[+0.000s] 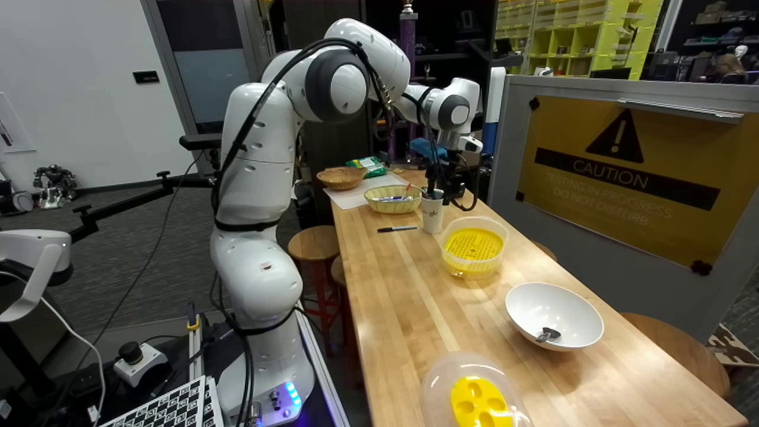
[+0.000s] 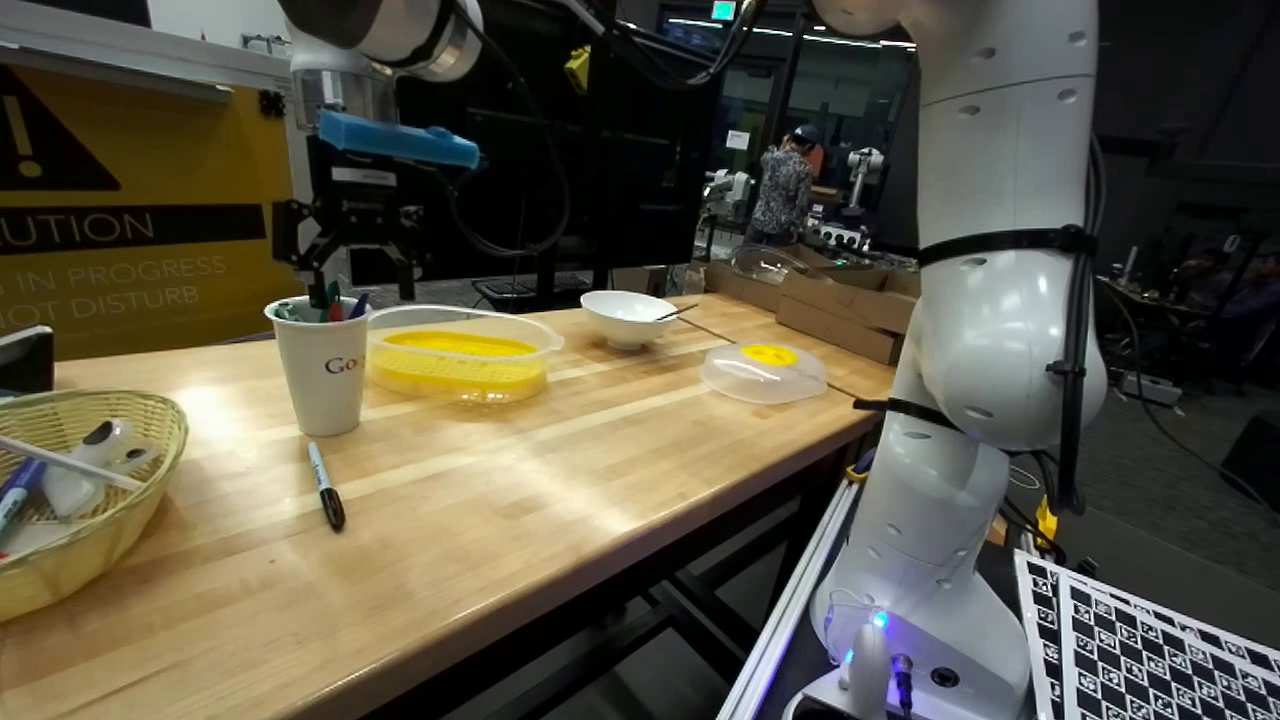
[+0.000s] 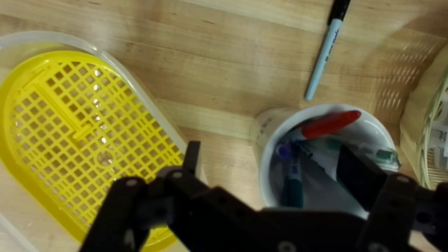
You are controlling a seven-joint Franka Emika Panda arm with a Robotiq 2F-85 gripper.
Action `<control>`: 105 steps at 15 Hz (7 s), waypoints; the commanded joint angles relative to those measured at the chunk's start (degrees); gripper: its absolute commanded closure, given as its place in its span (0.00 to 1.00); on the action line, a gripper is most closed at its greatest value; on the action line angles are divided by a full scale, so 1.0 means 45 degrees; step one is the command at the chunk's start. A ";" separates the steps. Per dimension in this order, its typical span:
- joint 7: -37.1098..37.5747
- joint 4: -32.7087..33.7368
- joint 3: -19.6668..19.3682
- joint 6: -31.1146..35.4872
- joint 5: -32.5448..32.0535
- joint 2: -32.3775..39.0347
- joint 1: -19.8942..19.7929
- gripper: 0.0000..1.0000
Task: Push the cup to the right
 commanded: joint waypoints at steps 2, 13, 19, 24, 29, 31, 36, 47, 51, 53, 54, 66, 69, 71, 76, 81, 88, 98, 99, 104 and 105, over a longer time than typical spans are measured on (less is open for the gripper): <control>0.0127 -0.0001 -0.0118 0.0109 0.0320 -0.0035 -0.0021 0.00; 0.0158 -0.0048 -0.0117 0.0140 0.0294 -0.0089 0.0005 0.42; 0.0191 -0.0050 -0.0112 0.0143 0.0270 -0.0108 0.0024 0.61; 0.0198 -0.0011 -0.0108 0.0213 0.0290 -0.0169 0.0041 0.96; 0.0170 0.0003 -0.0113 0.0192 0.0296 -0.0190 0.0032 0.94; 0.0171 0.0005 -0.0108 0.0229 0.0290 -0.0179 0.0040 0.94; 0.0201 -0.0042 -0.0094 0.0216 0.0305 -0.0239 0.0056 0.94; 0.0223 -0.0293 -0.0145 0.0257 0.0395 -0.0388 -0.0029 0.94; 0.0224 -0.0333 -0.0197 0.0287 0.0502 -0.0413 -0.0117 0.94; 0.0216 -0.0343 -0.0227 0.0281 0.0558 -0.0431 -0.0172 0.94; 0.0211 -0.0348 -0.0247 0.0286 0.0576 -0.0439 -0.0195 0.94; 0.0172 -0.0541 -0.0435 0.0355 0.0656 -0.0576 -0.0443 0.94; 0.0151 -0.0620 -0.0483 0.0376 0.0708 -0.0623 -0.0523 0.94; 0.0141 -0.0688 -0.0522 0.0403 0.0762 -0.0658 -0.0571 0.94; 0.0116 -0.0749 -0.0608 0.0461 0.0982 -0.0677 -0.0703 0.94; 0.0124 -0.0808 -0.0677 0.0505 0.1046 -0.0706 -0.0775 0.94; 0.0147 -0.0792 -0.0729 0.0572 0.1030 -0.0697 -0.0835 0.94; 0.0165 -0.0686 -0.0872 0.0533 0.1071 -0.0597 -0.0977 0.94; 0.0169 -0.0671 -0.0892 0.0524 0.1074 -0.0593 -0.1008 0.94; 0.0179 -0.0610 -0.1003 0.0498 0.1063 -0.0554 -0.1142 0.94; 0.0187 -0.0598 -0.1026 0.0504 0.1055 -0.0537 -0.1157 0.94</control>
